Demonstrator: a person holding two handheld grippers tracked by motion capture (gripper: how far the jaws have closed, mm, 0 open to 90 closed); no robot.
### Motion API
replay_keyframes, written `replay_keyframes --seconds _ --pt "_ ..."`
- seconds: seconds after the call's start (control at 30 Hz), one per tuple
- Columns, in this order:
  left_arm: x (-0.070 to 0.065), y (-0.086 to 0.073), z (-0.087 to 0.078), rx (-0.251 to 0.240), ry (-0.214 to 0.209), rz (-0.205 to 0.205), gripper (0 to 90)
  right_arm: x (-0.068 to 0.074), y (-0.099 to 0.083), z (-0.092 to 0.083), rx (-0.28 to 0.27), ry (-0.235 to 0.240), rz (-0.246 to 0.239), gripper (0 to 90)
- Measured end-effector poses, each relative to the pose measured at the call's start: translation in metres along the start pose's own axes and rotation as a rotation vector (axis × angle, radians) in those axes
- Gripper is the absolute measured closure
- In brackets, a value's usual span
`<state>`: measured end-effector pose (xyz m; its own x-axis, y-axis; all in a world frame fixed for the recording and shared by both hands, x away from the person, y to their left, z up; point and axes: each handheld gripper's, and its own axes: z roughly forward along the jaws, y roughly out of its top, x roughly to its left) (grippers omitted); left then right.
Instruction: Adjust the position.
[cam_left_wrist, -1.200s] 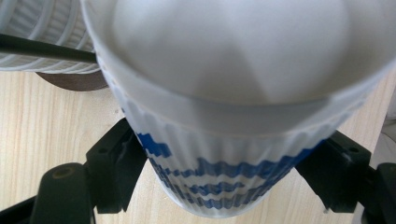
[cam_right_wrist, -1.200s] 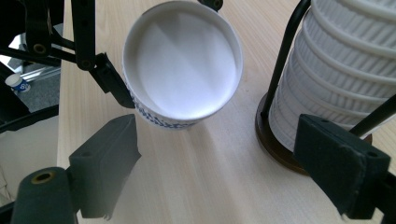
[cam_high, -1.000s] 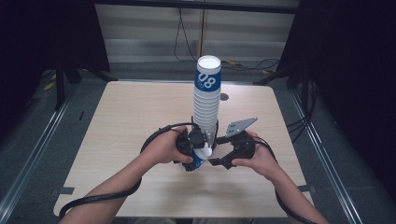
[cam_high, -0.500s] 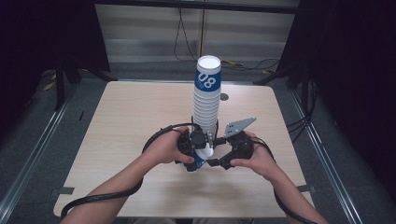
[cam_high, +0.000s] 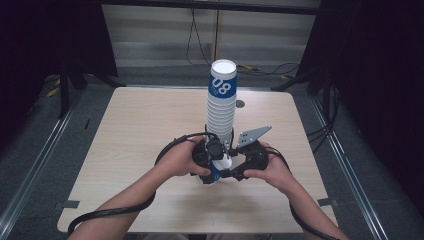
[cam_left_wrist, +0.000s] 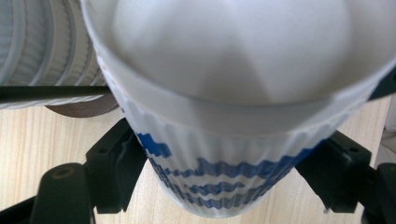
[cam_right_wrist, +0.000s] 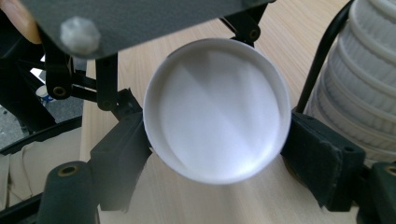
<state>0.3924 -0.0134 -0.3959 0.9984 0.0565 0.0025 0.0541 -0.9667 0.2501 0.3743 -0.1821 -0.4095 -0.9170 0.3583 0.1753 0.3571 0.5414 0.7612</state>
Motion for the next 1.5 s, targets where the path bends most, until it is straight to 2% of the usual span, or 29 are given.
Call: replay_keyframes --seconds 0.03,0.2,0.27,0.3,0.33,0.37,0.4,0.5,0.6,0.63,0.93,1.07,1.1,1.13,1.23,1.27,1.3,1.33,1.37,1.43,1.5 --pt "0.001 0.001 0.0 -0.002 0.005 0.015 21.3 0.0 0.0 0.001 0.001 0.003 -0.001 22.7" --pt "0.0 0.0 -0.002 -0.001 0.012 0.014 21.2 0.001 0.001 0.003 -0.003 0.016 -0.008 27.4" --pt "0.0 -0.002 -0.002 -0.016 0.008 -0.001 20.7 0.001 0.001 0.003 -0.002 0.016 -0.008 27.6" --pt "0.0 -0.003 -0.002 -0.04 0.013 -0.012 20.5 0.001 0.001 0.001 -0.012 0.007 -0.02 27.8" --pt "0.001 -0.004 -0.003 -0.049 0.005 -0.014 20.5 0.001 0.001 0.001 -0.012 0.007 -0.02 27.8" --pt "0.002 -0.007 -0.003 -0.076 -0.006 -0.034 20.2 0.0 0.0 0.0 -0.016 0.014 -0.008 27.9" --pt "0.002 -0.007 -0.003 -0.076 -0.006 -0.034 20.1 0.0 0.0 0.0 -0.016 0.014 -0.008 27.9" --pt "0.006 -0.013 -0.004 -0.105 -0.015 -0.069 20.1 -0.001 -0.001 -0.002 -0.019 -0.002 -0.021 28.1" --pt "0.007 -0.017 -0.004 -0.107 -0.027 -0.084 19.2 -0.002 -0.002 -0.004 -0.027 -0.007 -0.02 28.1" --pt "0.008 -0.021 -0.004 -0.133 -0.026 -0.1 19.3 -0.003 -0.003 -0.006 -0.036 -0.011 -0.015 28.1" --pt "0.009 -0.033 -0.004 -0.162 -0.049 -0.13 19.4 -0.005 -0.005 -0.012 -0.043 -0.019 -0.01 28.1" --pt "0.01 -0.039 -0.002 -0.163 -0.057 -0.13 19.4 -0.005 -0.006 -0.012 -0.033 -0.022 -0.009 28.1" --pt "0.011 -0.042 -0.002 -0.162 -0.06 -0.118 19.4 -0.005 -0.006 -0.012 -0.03 -0.028 -0.008 28.1" --pt "0.01 -0.043 -0.002 -0.167 -0.061 -0.137 19.4 -0.005 -0.006 -0.013 -0.03 -0.028 -0.007 28.0" --pt "0.01 -0.045 -0.002 -0.173 -0.062 -0.135 19.4 -0.005 -0.006 -0.013 -0.024 -0.031 -0.01 28.1" --pt "0.01 -0.046 -0.001 -0.175 -0.06 -0.141 19.4 -0.005 -0.006 -0.013 -0.024 -0.031 -0.01 28.1" --pt "0.007 -0.048 0.0 -0.201 -0.064 -0.185 19.4 -0.006 -0.006 -0.014 -0.022 -0.034 -0.01 28.1" --pt "0.007 -0.048 0.0 -0.201 -0.064 -0.185 19.4 -0.006 -0.006 -0.014 -0.022 -0.034 -0.01 28.1" --pt "0.011 -0.049 -0.002 -0.179 -0.062 -0.134 19.4 -0.006 -0.006 -0.014 -0.026 -0.033 -0.009 28.1" --pt "0.011 -0.05 -0.001 -0.185 -0.06 -0.136 19.4 -0.006 -0.006 -0.015 -0.029 -0.041 -0.007 28.1" --pt "0.01 -0.051 -0.001 -0.208 -0.069 -0.162 19.4 -0.007 -0.006 -0.016 -0.035 -0.039 -0.006 28.1"
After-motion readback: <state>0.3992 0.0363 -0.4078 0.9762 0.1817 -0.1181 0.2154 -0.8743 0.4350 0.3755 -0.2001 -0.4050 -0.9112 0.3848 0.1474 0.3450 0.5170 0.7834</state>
